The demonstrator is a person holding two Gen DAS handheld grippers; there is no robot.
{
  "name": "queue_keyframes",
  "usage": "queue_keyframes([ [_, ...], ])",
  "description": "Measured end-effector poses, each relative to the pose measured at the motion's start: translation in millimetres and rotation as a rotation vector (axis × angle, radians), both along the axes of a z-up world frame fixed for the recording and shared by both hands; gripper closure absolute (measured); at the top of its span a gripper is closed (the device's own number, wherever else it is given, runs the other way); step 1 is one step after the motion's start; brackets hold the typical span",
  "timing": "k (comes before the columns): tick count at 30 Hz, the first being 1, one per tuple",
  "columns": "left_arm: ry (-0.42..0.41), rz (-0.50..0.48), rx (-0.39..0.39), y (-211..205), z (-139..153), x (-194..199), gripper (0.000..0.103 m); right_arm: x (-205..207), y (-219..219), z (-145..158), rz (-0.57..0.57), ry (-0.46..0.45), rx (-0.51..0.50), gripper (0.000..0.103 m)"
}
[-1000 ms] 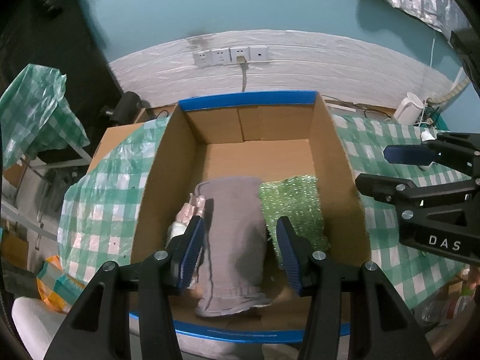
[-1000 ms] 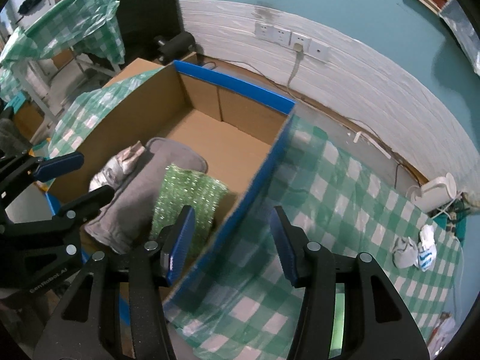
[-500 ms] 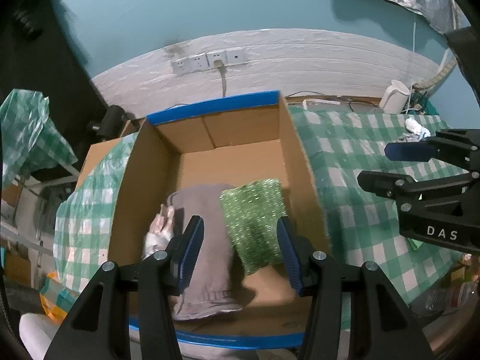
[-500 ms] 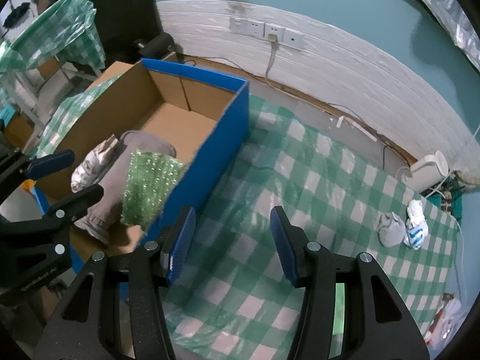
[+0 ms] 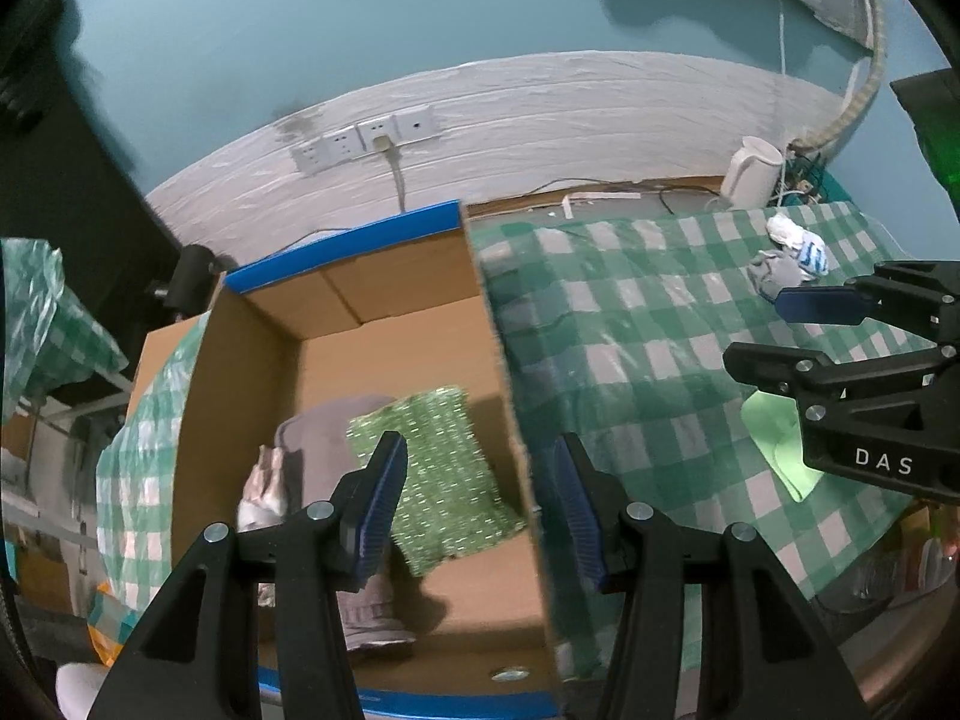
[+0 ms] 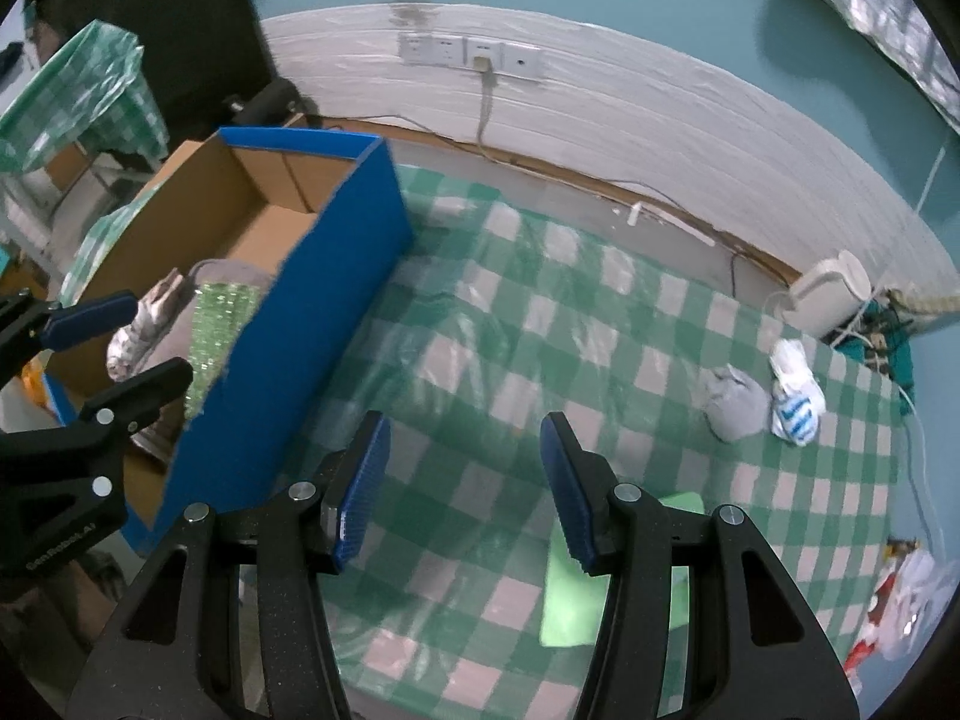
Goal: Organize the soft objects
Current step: 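Move both tools back over the table toward the light green sponge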
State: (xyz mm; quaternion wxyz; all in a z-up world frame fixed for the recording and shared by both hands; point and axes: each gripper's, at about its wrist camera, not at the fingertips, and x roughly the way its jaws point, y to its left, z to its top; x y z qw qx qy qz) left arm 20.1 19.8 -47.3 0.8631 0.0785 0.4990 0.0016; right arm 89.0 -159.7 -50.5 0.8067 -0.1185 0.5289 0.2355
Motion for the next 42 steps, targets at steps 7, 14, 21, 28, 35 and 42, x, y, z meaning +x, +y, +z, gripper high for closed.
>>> queue_keyframes([
  [7,0.005,-0.058,0.015,-32.3,-1.8,5.1,0.045,5.1,-37.6,-10.5,-0.067,0.020,-0.002,0.051],
  [14,0.026,-0.111,0.041,-62.5,-10.5,8.0,0.045,8.2,-74.2,-22.2,-0.129,0.047,-0.006,0.051],
  [21,0.048,-0.156,0.057,-91.0,-19.4,12.1,0.045,10.3,-104.3,-30.0,-0.174,0.063,0.000,0.051],
  [28,0.093,-0.206,0.066,-122.9,-37.6,16.6,0.044,13.5,-136.5,-50.6,-0.236,0.100,-0.013,0.051],
  [35,0.123,-0.235,0.071,-144.3,-54.5,24.6,0.044,17.0,-158.8,-73.2,-0.288,0.148,-0.025,0.051],
  [42,0.162,-0.241,0.066,-156.2,-76.6,33.0,0.044,24.2,-164.1,-93.3,-0.329,0.208,-0.011,0.051],
])
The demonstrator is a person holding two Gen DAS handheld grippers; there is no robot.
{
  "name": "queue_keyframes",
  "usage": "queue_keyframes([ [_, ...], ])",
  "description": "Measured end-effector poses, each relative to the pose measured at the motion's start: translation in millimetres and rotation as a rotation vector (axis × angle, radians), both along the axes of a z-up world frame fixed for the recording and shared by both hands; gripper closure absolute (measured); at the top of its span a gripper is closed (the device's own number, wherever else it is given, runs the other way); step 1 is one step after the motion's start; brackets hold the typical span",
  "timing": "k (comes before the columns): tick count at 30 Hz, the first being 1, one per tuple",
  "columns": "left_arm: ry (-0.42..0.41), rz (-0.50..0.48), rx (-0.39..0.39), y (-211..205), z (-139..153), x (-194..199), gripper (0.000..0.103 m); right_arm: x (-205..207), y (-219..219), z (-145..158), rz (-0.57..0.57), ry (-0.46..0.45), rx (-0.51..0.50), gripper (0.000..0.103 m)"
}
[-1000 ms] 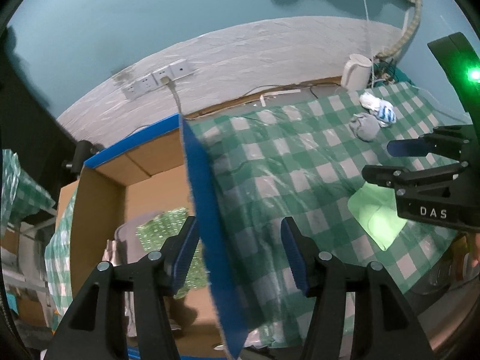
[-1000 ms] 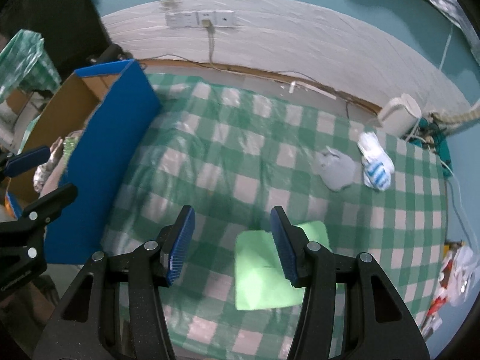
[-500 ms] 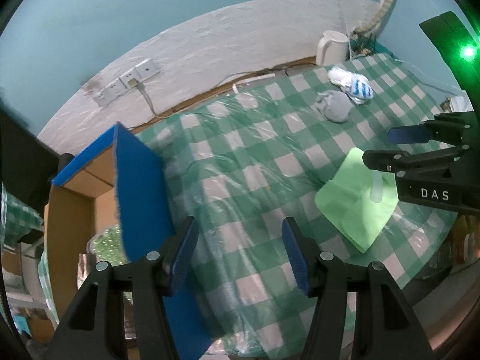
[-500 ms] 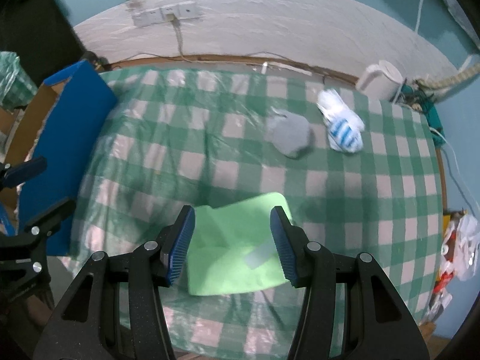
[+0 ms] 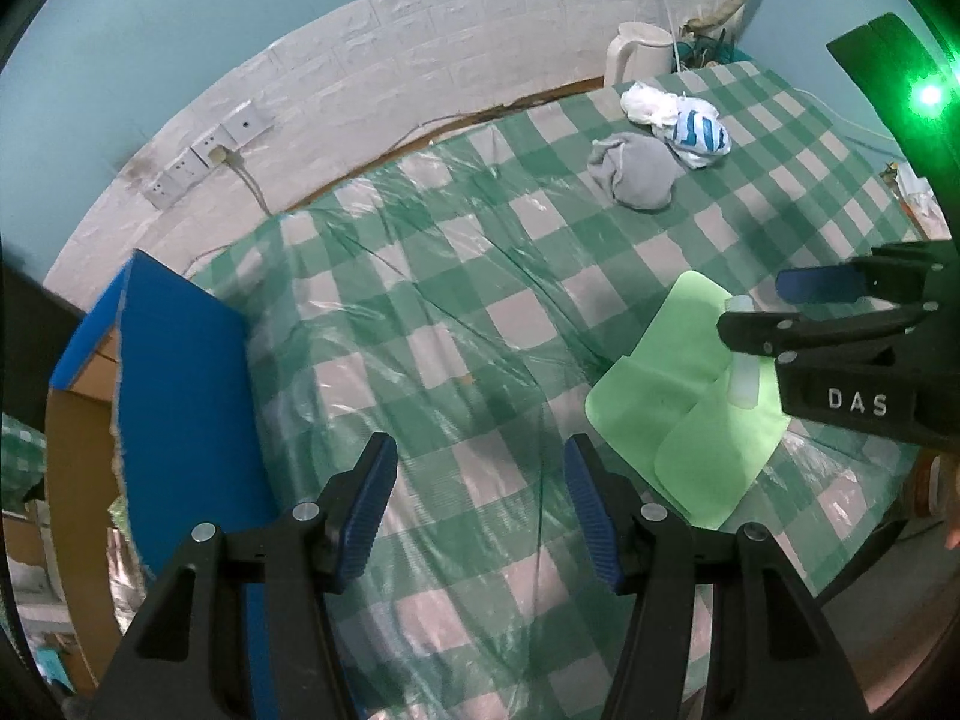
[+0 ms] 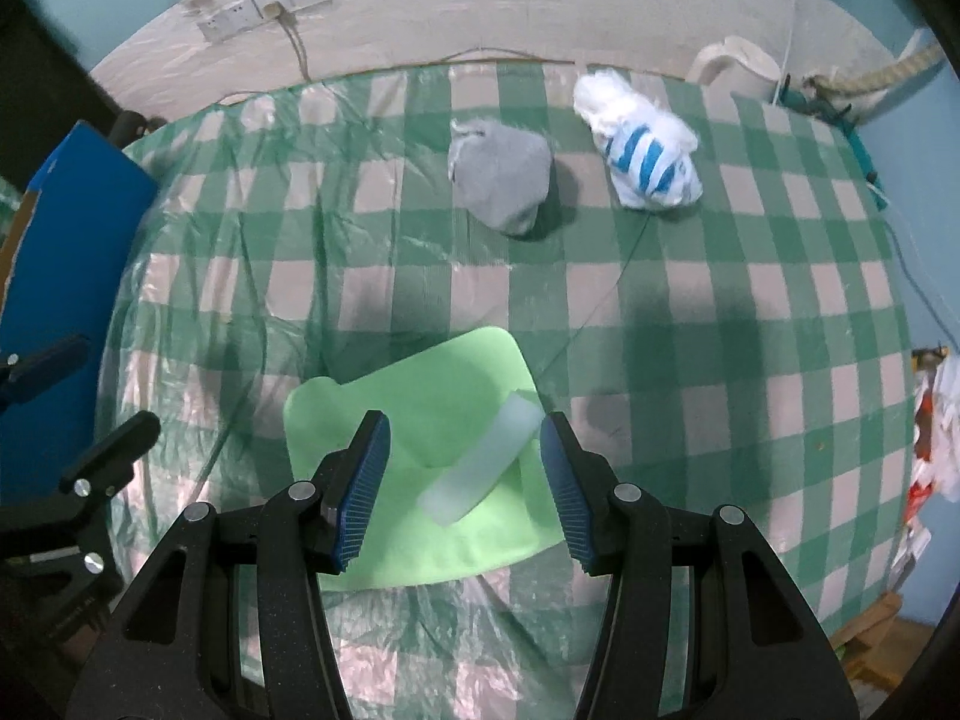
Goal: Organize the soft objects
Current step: 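Move both tools back over the table toward the light green sponge, then grasp the white foam piece on the green sponge with the right tool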
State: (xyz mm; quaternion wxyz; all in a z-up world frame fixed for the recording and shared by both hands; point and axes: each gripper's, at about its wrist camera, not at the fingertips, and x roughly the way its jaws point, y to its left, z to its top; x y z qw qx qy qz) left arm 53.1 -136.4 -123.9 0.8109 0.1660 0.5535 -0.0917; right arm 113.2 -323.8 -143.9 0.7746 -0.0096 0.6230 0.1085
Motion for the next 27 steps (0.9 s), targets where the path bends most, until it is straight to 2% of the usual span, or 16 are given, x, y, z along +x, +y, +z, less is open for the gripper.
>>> queue_keyframes([
  [9,0.040,0.012,-0.013,-2.2,-17.2,9.6,0.044,5.1,3.2,-21.4,-0.014,0.048,-0.017,0.051],
  [19,0.061,-0.017,-0.010,-8.1,-24.1,9.7,0.043,7.2,3.4,-39.0,-0.003,0.074,-0.059,0.052],
  [27,0.068,-0.024,-0.011,-8.7,-24.5,10.4,0.043,7.8,-2.1,-45.1,-0.012,0.071,-0.106,0.065],
])
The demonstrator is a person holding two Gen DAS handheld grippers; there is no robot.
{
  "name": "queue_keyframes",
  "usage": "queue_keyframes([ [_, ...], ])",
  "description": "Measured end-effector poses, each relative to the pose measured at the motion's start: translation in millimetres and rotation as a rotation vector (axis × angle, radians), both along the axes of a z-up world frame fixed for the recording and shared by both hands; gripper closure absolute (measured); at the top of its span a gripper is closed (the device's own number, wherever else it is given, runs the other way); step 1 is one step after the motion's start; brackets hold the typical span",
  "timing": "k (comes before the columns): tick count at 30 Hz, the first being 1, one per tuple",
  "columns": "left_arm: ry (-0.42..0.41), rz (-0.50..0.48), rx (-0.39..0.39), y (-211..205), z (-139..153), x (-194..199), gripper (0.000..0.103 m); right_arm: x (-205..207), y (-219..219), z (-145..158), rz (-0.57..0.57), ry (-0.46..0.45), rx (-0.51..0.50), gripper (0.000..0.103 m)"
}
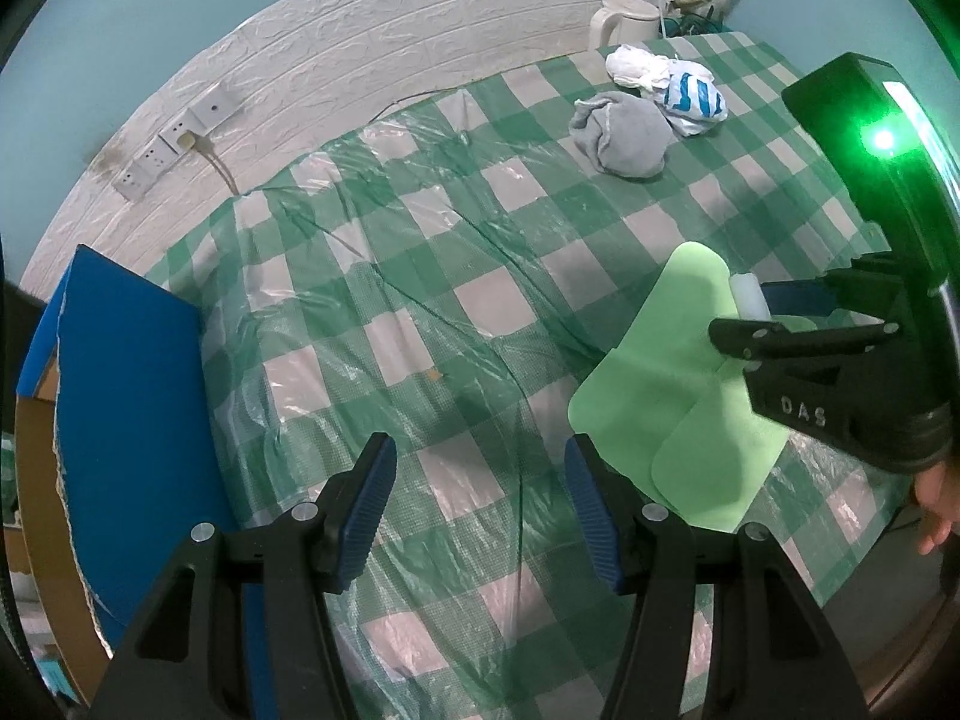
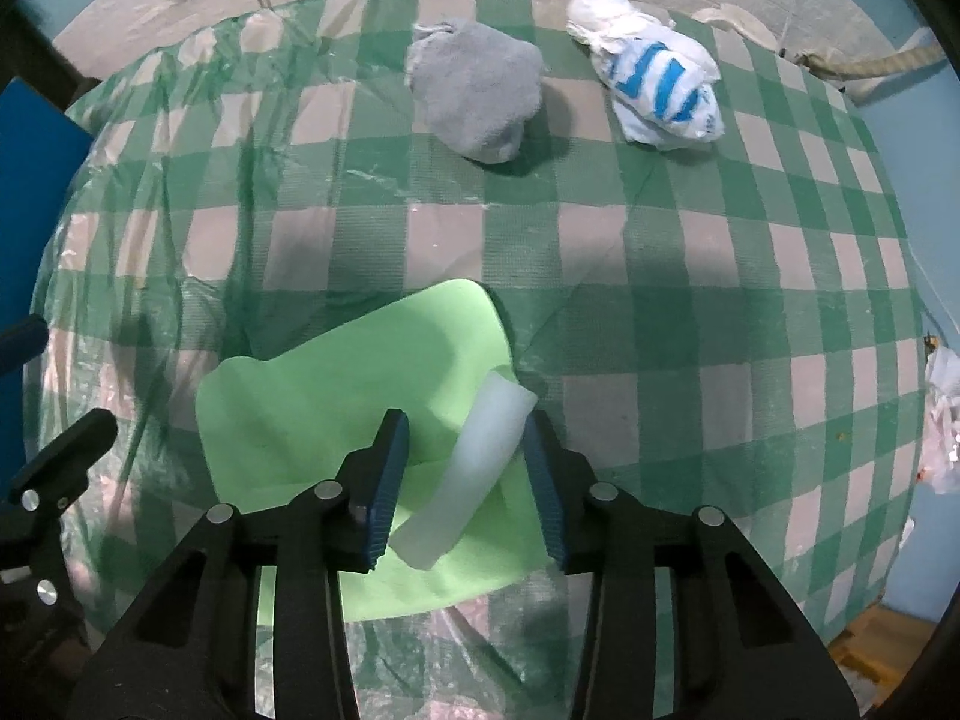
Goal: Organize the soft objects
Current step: 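Grasp the white foam piece on the green sponge with the right tool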
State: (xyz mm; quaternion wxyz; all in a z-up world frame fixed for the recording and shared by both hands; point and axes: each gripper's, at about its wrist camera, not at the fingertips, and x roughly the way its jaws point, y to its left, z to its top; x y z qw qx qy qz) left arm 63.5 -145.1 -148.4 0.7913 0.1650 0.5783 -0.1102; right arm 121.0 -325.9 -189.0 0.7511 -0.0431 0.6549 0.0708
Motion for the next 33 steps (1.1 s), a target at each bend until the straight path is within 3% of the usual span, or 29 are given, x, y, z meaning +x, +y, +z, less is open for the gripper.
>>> queue_keyframes([
  [13,-0.008,-0.013,0.008,0.6,1.2,-5.8,0.042,-6.3,3.2,-0.4,0.003,0.004,-0.029,0.069],
  [17,-0.008,-0.023,0.017,-0.6,0.8,-9.0,0.042,-7.6,10.1,1.9,0.025,-0.012,-0.027,0.086],
  [20,-0.008,-0.029,0.022,-1.4,2.0,-11.6,0.042,-8.0,9.2,8.1,0.027,-0.018,0.000,0.092],
  [33,-0.031,-0.064,0.026,-19.0,10.4,-17.0,0.037,-14.6,-16.9,44.3,-0.053,-0.063,0.166,0.092],
])
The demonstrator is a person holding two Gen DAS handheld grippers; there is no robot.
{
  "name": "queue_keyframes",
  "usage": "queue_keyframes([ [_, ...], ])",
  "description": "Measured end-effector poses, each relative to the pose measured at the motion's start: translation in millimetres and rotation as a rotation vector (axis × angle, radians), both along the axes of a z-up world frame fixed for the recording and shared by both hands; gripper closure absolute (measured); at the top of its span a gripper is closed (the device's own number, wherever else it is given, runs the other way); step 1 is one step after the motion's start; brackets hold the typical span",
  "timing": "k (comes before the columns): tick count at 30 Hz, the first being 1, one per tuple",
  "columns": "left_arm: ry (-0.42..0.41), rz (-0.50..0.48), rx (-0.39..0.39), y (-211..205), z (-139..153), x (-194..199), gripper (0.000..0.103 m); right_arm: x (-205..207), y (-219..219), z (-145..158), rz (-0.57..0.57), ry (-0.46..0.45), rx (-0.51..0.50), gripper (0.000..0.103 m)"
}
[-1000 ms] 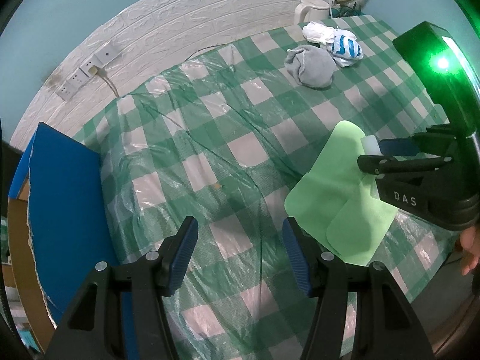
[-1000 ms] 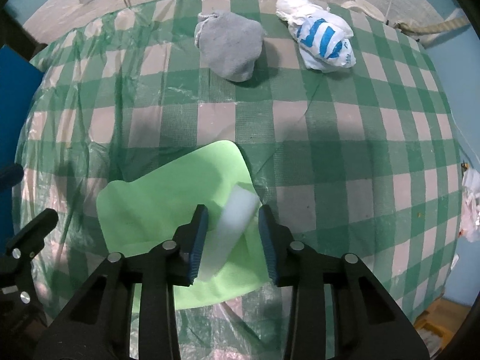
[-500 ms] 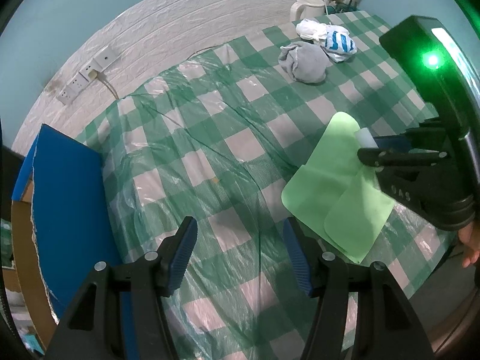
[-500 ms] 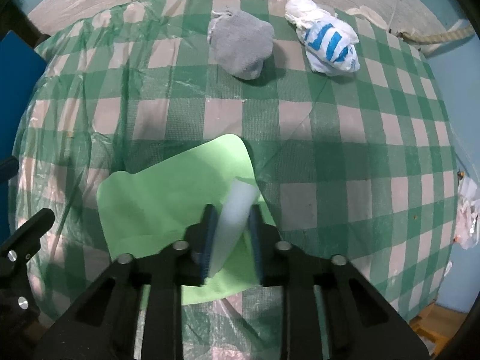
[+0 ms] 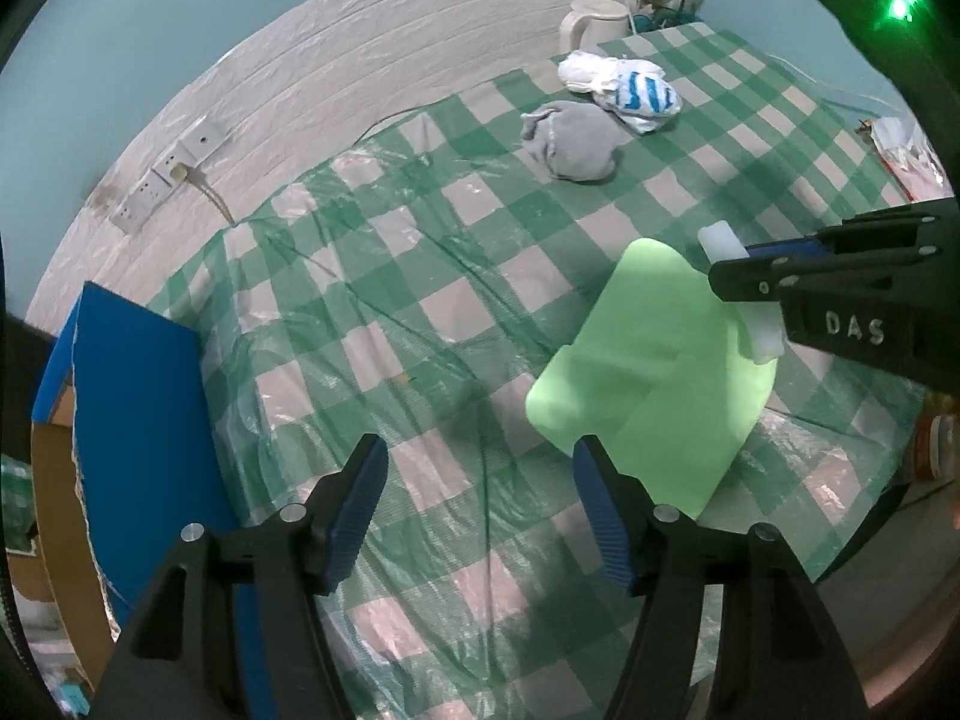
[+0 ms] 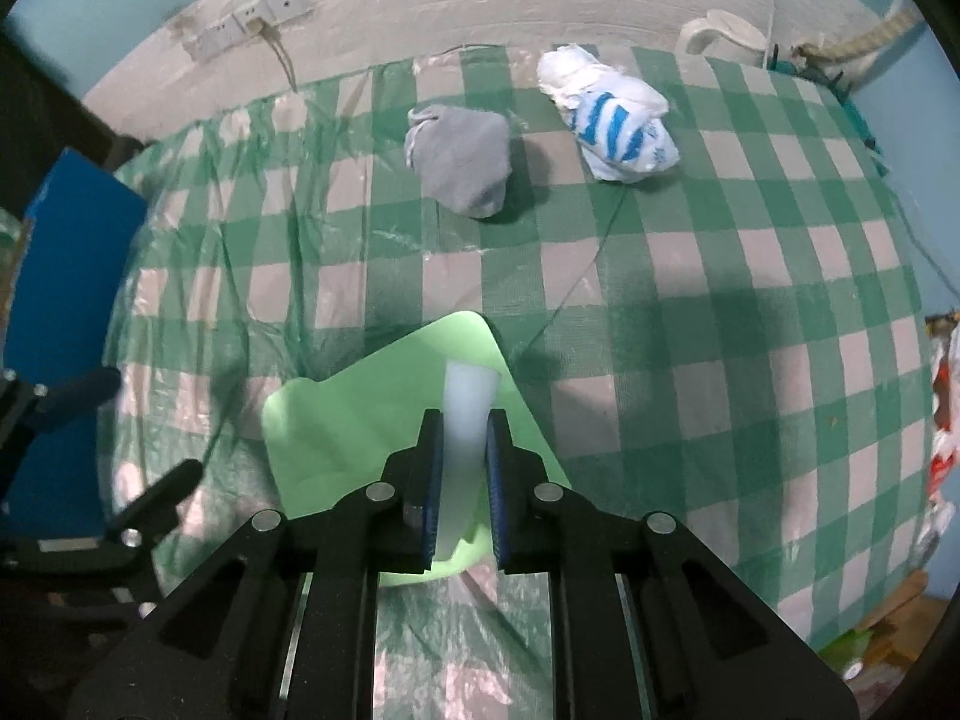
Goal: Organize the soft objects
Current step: 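Grasp the white foam piece on the green sponge with the right tool, then grasp the light green sponge with the left tool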
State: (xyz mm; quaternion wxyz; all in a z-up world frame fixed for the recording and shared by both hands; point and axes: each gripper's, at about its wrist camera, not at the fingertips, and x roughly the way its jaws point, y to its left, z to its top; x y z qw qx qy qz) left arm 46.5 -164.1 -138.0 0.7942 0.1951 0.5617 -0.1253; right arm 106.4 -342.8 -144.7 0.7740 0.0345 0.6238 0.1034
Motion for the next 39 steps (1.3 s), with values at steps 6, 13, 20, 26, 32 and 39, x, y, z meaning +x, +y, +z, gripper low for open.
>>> queue_keyframes([
  [6,0.002,-0.025,0.011,-14.2,-1.7,-3.3,0.037,-7.2,-16.0,7.9,-0.031,-0.009,0.041,0.092],
  [13,0.019,-0.051,0.024,-30.9,-8.6,-4.3,0.037,-11.4,-35.8,7.6,-0.046,0.004,0.048,0.089],
  [20,0.034,-0.087,0.000,-50.0,-15.0,-6.3,0.035,-13.3,-42.1,-4.5,-0.026,0.029,0.015,0.086],
  [26,0.060,-0.113,-0.014,-60.8,-24.0,-9.4,0.034,-13.4,-49.8,-15.1,-0.039,0.054,-0.012,0.073],
  [32,0.108,-0.105,-0.053,-62.4,-31.2,-7.7,0.034,-14.1,-49.1,-16.1,-0.042,0.051,0.001,0.069],
  [39,0.117,-0.132,-0.043,-68.5,-36.1,-12.3,0.034,-14.0,-38.4,-30.1,-0.012,0.068,-0.027,0.069],
])
